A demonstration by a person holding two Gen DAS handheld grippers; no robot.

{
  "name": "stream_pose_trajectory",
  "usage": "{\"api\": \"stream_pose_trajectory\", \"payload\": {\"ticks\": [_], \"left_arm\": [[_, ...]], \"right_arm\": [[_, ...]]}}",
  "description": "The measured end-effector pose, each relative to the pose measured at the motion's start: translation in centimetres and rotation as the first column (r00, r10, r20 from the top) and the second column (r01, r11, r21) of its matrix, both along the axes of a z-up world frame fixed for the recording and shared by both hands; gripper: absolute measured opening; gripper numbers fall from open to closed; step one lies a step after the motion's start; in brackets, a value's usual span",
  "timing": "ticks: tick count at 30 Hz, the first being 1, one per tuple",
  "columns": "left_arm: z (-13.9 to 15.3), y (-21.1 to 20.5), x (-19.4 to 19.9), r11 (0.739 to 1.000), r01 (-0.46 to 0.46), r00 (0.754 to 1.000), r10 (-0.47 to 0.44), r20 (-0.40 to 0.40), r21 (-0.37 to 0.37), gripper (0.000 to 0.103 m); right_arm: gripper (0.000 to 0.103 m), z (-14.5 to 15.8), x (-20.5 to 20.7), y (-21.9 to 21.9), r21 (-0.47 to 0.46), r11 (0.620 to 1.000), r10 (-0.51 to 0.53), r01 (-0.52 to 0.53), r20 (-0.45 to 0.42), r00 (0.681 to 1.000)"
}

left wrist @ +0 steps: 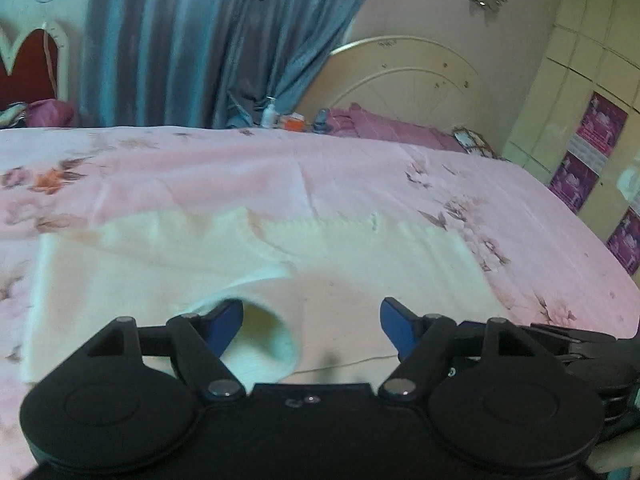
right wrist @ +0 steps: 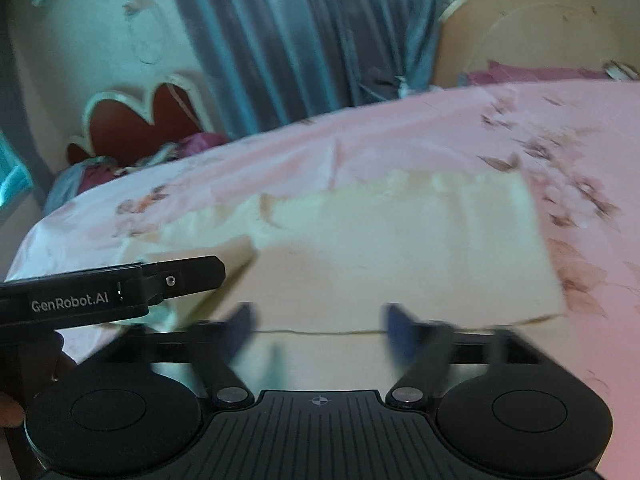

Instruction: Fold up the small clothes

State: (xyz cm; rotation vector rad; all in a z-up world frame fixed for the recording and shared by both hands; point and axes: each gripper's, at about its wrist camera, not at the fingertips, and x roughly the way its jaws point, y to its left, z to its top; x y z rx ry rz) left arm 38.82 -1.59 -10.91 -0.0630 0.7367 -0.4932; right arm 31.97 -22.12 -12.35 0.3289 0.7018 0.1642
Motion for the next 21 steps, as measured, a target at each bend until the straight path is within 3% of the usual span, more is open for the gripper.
{"api": "stream_pose_trajectory", "payload": {"ticks": [5,10,11,12,14,17,21], "left_arm": [[0.6,4.1,-1.6,0.992,-0.129,0.992,0.129,0.002,0.006,0.079],[-0.5,7.7,-2.2,0.971,-0.225,0.974,0.226,-0.001,0.078,0.079],[-0.6,8.2,-2.4,0.968,-0.233,0.972,0.233,0.002,0.098,0.079],[-0.7,8.8,-2.7,0.965,-0.237,0.971,0.238,0.005,0.115,0.079],[-1.1,9.2,-3.0,0.959,-0.243,0.970,0.244,0.008,0.143,0.079],[-1.8,9.0,-2.9,0.960,-0.235,0.971,0.240,-0.012,0.153,0.078],[-2.2,8.6,-2.6,0.961,-0.237,0.970,0.242,-0.018,0.144,0.078]], "right_arm": [[0.079,0.7,1.0,4.4,-0.082,0.989,0.131,-0.126,0.052,0.990],[0.079,-1.0,1.8,8.9,-0.249,0.947,0.219,-0.204,0.033,0.975],[0.077,-1.3,1.8,9.3,-0.278,0.937,0.227,-0.210,0.030,0.973],[0.067,-1.6,1.6,9.7,-0.299,0.927,0.245,-0.226,0.027,0.969],[0.058,-1.9,1.5,9.7,-0.301,0.923,0.255,-0.239,0.016,0.967],[0.058,-2.6,1.9,10.1,-0.339,0.911,0.254,-0.237,0.005,0.967],[0.058,-2.0,1.1,10.4,-0.348,0.881,0.348,-0.321,0.016,0.937]]}}
